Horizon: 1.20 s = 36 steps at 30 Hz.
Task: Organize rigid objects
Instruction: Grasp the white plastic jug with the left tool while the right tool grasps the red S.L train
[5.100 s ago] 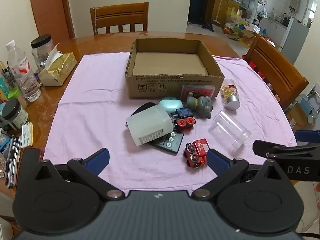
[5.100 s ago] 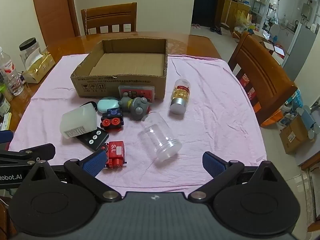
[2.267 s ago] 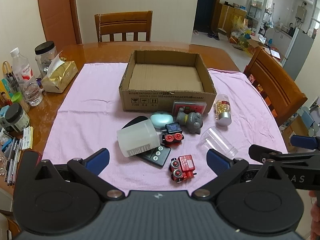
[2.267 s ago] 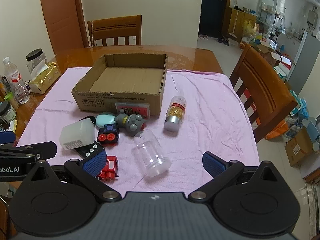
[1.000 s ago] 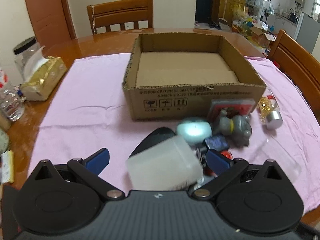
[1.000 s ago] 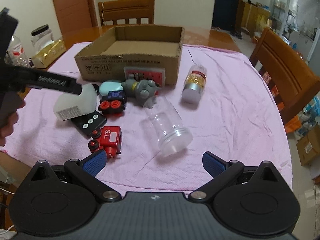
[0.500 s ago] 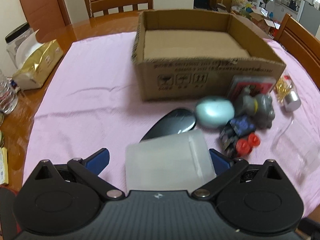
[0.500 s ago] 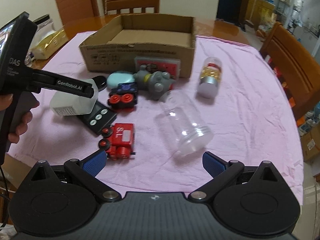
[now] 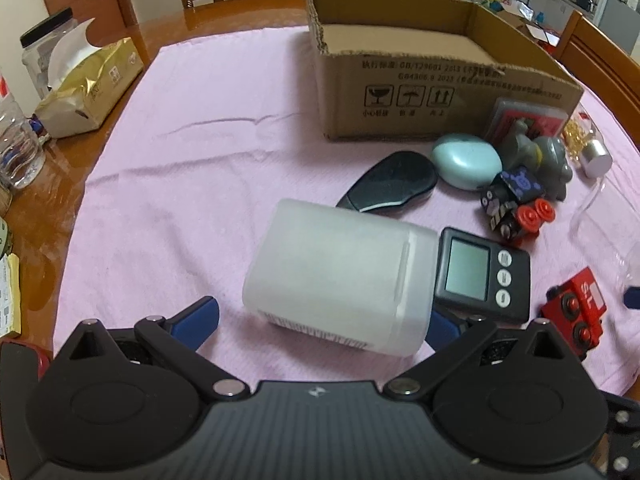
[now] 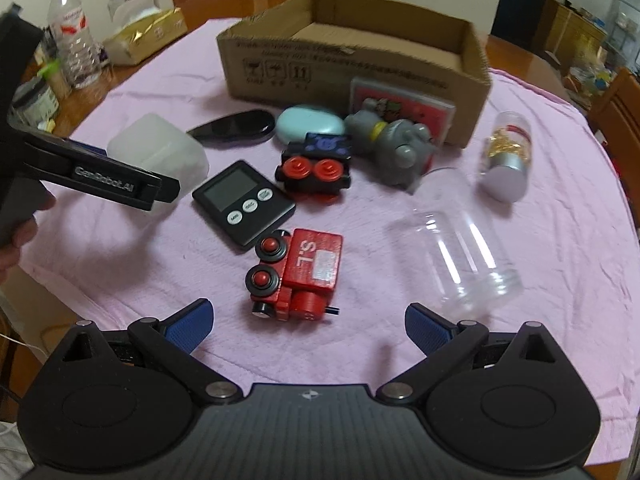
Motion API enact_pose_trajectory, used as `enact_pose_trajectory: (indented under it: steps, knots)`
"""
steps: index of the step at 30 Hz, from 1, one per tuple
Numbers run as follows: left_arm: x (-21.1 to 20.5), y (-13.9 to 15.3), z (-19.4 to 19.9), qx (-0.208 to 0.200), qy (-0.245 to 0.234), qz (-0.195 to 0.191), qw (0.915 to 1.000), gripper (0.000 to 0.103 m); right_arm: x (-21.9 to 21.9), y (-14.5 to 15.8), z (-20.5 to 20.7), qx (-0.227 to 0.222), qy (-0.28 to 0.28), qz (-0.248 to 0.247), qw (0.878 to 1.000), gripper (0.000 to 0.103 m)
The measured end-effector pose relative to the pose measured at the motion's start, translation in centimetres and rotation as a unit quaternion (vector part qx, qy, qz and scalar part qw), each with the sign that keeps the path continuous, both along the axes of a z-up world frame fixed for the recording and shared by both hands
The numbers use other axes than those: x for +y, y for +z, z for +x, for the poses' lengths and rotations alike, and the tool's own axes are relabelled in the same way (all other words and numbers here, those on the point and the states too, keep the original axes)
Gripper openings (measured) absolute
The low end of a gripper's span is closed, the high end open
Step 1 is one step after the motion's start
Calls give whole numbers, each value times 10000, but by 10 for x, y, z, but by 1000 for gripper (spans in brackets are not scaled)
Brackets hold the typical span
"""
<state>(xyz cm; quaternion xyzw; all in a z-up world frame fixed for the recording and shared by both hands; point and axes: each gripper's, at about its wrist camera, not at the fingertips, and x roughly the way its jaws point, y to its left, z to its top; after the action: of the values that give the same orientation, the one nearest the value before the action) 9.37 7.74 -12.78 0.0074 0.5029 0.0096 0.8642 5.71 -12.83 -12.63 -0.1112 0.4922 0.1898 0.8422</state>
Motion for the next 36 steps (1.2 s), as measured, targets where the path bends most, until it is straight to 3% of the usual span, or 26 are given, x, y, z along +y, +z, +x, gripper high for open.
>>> enact_pose_trajectory:
  steps: [7, 23, 32, 36]
  knots:
    - [4, -7, -1, 42, -158, -69, 9998, 102, 13, -21, 5, 68, 103, -145, 9998, 103]
    - [5, -8, 5, -14, -382, -44, 9993, 102, 12, -22, -3, -305, 24, 1, 9995, 103]
    - [-10, 3, 9, -236, -1047, 244, 9939, 102, 14, -21, 0, -279, -33, -11, 9996, 103]
    - [-9, 2, 12, -189, -1084, 209, 9937, 100, 18, -17, 4, -376, -36, 22, 9993, 94]
